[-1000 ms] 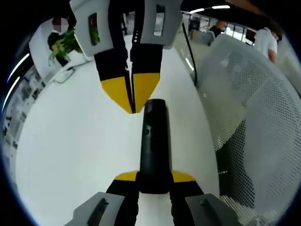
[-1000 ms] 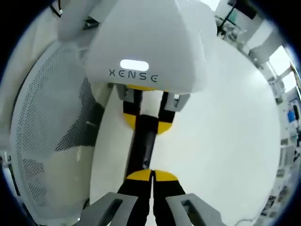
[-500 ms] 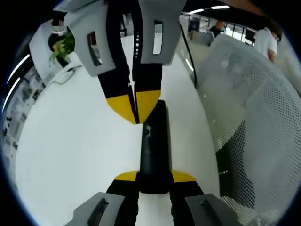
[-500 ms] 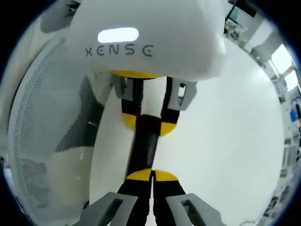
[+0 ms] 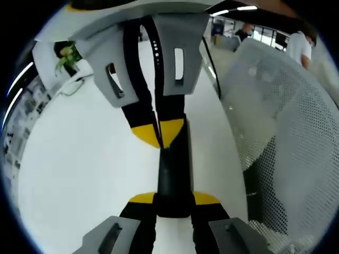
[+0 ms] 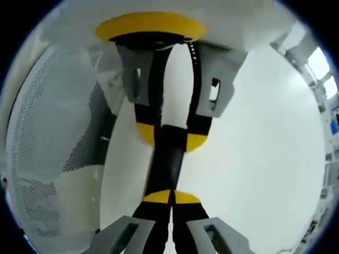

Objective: Press the specified remote control buttons in sequence, fully releasing each button before pressing the next.

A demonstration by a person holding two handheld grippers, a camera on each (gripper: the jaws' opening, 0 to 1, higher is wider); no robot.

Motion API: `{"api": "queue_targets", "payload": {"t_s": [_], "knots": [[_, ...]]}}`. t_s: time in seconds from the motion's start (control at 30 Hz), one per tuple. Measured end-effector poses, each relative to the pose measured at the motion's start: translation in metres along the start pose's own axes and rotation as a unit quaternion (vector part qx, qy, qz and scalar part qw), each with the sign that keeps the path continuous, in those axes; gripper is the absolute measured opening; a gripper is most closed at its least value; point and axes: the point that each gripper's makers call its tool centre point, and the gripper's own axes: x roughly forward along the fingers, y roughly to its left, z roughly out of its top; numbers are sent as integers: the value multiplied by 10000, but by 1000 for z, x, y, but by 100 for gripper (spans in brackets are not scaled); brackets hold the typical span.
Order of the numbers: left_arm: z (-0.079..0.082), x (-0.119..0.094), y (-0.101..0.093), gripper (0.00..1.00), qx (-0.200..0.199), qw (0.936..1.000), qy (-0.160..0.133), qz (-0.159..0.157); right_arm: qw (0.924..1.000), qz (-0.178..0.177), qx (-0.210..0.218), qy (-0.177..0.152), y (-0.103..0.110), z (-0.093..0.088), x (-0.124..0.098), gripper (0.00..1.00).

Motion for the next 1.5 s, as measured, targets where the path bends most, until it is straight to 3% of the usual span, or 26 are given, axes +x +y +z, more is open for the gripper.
{"api": "queue_targets", "payload": {"t_s": [0.83, 1.5], "knots": [[-3, 2, 5, 23, -92, 9998, -200, 6, 9995, 77, 281, -129, 0, -4, 7, 0], [-3, 1, 5, 23, -119, 9995, -282, -4, 9995, 94, 268, -108, -1, -3, 7, 0]]}}
